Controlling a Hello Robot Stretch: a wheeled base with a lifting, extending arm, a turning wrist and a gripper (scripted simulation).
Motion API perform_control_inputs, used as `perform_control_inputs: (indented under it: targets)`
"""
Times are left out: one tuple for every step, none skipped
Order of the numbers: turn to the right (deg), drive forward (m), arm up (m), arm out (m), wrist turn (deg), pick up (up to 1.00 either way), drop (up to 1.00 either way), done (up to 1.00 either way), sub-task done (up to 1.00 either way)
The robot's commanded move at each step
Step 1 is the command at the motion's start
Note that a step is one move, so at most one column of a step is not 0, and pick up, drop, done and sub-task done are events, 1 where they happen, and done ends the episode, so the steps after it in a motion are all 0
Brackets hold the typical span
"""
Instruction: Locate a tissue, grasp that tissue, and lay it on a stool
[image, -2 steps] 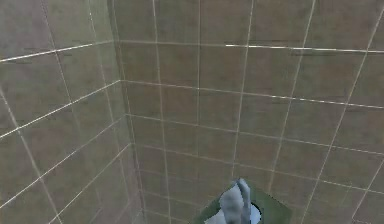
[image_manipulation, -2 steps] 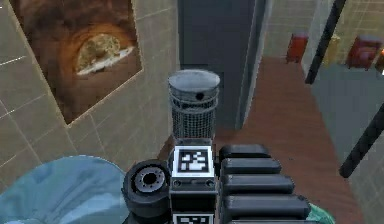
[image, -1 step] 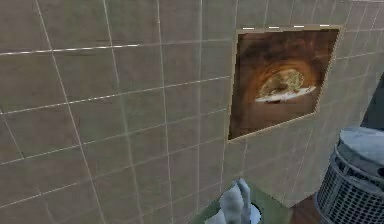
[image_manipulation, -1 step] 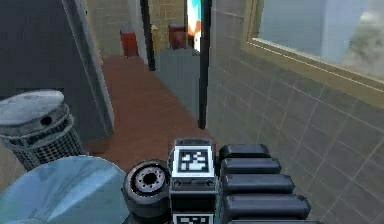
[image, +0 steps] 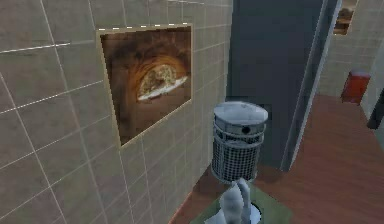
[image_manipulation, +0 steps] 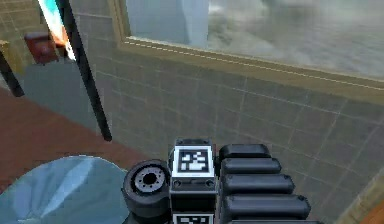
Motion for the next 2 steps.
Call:
perform_control_inputs:
  targets:
    - [0.0, 0.30, 0.00, 0.00, 0.0, 0.00, 0.00, 0.00, 0.00]
    - [-27.0, 0.00, 0.00, 0.00, 0.0, 0.00, 0.00, 0.00, 0.00]
